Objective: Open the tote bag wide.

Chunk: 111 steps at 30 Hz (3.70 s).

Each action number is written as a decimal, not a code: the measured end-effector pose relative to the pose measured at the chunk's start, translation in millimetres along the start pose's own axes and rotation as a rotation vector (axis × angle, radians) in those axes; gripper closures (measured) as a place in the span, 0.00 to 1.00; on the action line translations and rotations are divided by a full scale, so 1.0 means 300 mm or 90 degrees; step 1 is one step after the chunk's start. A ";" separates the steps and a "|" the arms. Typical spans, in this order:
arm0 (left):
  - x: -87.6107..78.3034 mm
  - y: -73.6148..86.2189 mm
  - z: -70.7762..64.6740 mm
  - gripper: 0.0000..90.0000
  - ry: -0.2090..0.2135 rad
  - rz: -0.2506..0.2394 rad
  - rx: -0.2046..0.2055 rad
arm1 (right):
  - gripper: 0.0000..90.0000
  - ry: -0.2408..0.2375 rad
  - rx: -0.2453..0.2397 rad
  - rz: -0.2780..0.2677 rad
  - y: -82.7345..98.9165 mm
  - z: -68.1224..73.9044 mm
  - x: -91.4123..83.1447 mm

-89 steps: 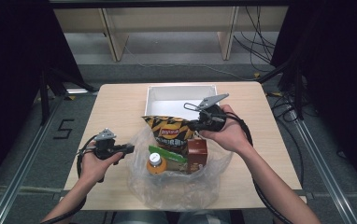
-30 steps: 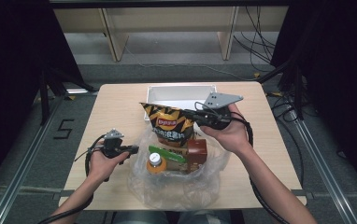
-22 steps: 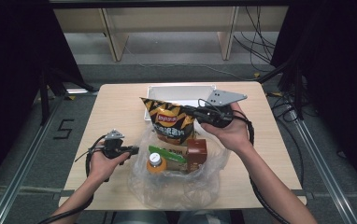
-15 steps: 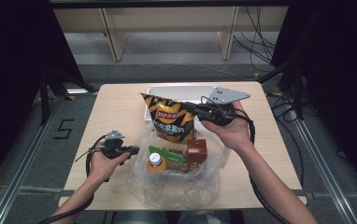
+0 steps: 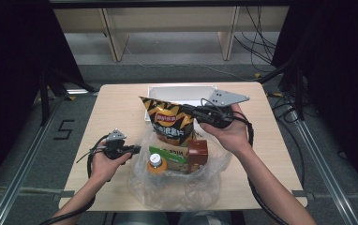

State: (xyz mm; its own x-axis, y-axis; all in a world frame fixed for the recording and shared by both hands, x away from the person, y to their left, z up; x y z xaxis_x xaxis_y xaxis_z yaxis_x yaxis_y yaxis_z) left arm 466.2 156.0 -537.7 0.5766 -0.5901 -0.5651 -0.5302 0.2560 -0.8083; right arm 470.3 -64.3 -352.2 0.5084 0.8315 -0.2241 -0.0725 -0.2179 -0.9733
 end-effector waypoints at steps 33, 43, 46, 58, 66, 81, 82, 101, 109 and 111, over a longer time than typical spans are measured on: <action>-0.001 0.007 0.001 0.77 -0.017 0.002 0.011 | 1.00 0.059 -0.021 -0.112 -0.203 -0.056 -0.087; -0.005 0.019 0.007 0.73 -0.021 0.016 0.017 | 1.00 0.088 -0.014 -0.133 -0.247 -0.105 -0.118; -0.016 0.013 0.010 0.68 -0.028 0.007 0.012 | 1.00 0.097 -0.006 -0.135 -0.253 -0.118 -0.127; -0.096 -0.018 0.023 0.44 -0.039 -0.036 -0.006 | 1.00 0.134 0.005 -0.141 -0.256 -0.188 -0.155; -0.149 -0.011 0.010 0.40 -0.030 -0.052 -0.019 | 1.00 0.146 0.017 -0.136 -0.250 -0.215 -0.150; -0.230 0.019 0.024 0.39 -0.051 -0.089 -0.059 | 1.00 0.158 0.031 -0.123 -0.240 -0.269 -0.118; -0.227 0.021 0.025 0.39 -0.053 -0.093 -0.060 | 1.00 0.161 0.033 -0.124 -0.240 -0.271 -0.116; -0.220 0.046 0.039 0.38 -0.063 -0.101 -0.065 | 1.00 0.171 0.052 -0.108 -0.219 -0.356 -0.048; -0.214 0.062 0.055 0.37 -0.077 -0.098 -0.063 | 1.00 0.177 0.063 -0.099 -0.198 -0.395 -0.011; -0.210 0.066 0.056 0.37 -0.075 -0.096 -0.070 | 1.00 0.180 0.061 -0.098 -0.193 -0.408 -0.002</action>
State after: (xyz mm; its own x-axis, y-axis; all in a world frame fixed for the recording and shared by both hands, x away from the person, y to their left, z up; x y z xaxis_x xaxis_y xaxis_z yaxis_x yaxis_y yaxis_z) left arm 429.7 211.0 -521.0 0.7201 -0.5199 -0.4595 -0.4930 0.0827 -0.8661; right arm 579.2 -114.5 -289.5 0.7371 0.6727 -0.0644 -0.0496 -0.0411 -0.9979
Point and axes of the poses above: each handheld gripper's, and its own axes: x roughly forward along the jaws, y roughly out of its underside, z roughly to its left, the point moved 9 cm from there along x, roughly forward along the jaws, and after that the axes turned 3 degrees about -z, right-handed, at the moved point
